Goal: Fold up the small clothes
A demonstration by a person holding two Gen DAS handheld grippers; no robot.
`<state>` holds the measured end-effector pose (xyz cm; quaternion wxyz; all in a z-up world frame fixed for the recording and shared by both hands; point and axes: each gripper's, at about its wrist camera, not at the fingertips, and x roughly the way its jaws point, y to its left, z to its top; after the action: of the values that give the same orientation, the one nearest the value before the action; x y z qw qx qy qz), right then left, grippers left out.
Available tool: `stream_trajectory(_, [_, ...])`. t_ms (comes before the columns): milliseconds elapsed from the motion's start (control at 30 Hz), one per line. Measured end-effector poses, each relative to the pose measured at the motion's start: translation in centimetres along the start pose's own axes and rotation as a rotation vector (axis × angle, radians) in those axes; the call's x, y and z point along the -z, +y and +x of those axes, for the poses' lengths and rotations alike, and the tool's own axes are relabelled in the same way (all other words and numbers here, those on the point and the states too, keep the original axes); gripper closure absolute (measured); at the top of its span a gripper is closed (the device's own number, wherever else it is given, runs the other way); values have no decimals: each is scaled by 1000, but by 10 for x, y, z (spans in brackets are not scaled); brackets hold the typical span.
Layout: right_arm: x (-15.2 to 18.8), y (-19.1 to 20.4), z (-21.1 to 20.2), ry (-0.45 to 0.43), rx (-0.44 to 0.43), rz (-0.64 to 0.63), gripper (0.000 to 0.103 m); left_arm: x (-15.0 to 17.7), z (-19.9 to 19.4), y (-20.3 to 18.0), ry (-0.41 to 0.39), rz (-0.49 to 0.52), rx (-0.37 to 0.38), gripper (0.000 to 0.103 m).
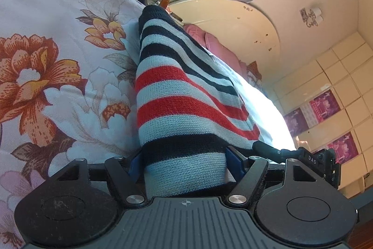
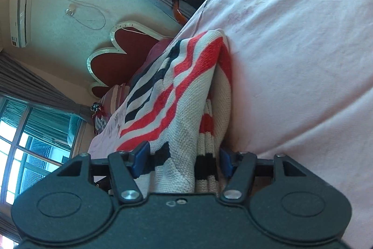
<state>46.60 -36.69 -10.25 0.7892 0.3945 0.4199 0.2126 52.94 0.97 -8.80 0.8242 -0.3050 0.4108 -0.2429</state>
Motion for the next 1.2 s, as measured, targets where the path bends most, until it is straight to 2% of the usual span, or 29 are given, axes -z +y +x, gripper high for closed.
stream_trajectory(67, [-2, 0, -6, -4, 9, -9, 50, 0, -1, 1, -1, 7, 4, 32])
stream_trajectory(100, [-5, -2, -10, -16, 17, -6, 51, -1, -1, 1, -1, 11, 6, 32])
stream_trajectory(267, [-8, -21, -21, -37, -4, 33, 52, -5, 7, 2, -16, 4, 5, 31])
stream_trajectory(433, [-5, 0, 5, 19, 19, -36, 52, -12, 18, -3, -21, 9, -10, 30])
stream_trajectory(500, [-2, 10, 11, 12, 56, -77, 57, -12, 20, -10, -20, 47, -43, 31])
stream_trajectory(533, [-1, 12, 11, 4, 74, -86, 62, -11, 21, -16, -20, 82, -70, 34])
stream_trajectory(633, [4, 16, 8, -20, 94, -110, 66, -11, 21, -29, -21, 156, -102, 42])
stream_trajectory(833, [12, 34, 2, -56, 124, -170, 69, -10, 8, -51, -50, 255, -137, 49])
stream_trajectory(933, [13, 46, -4, -66, 111, -201, 69, -10, 2, -61, -62, 276, -130, 51])
stream_trajectory(1200, [20, 73, -21, -85, 144, -288, 70, -7, -22, -79, -87, 296, -99, 51])
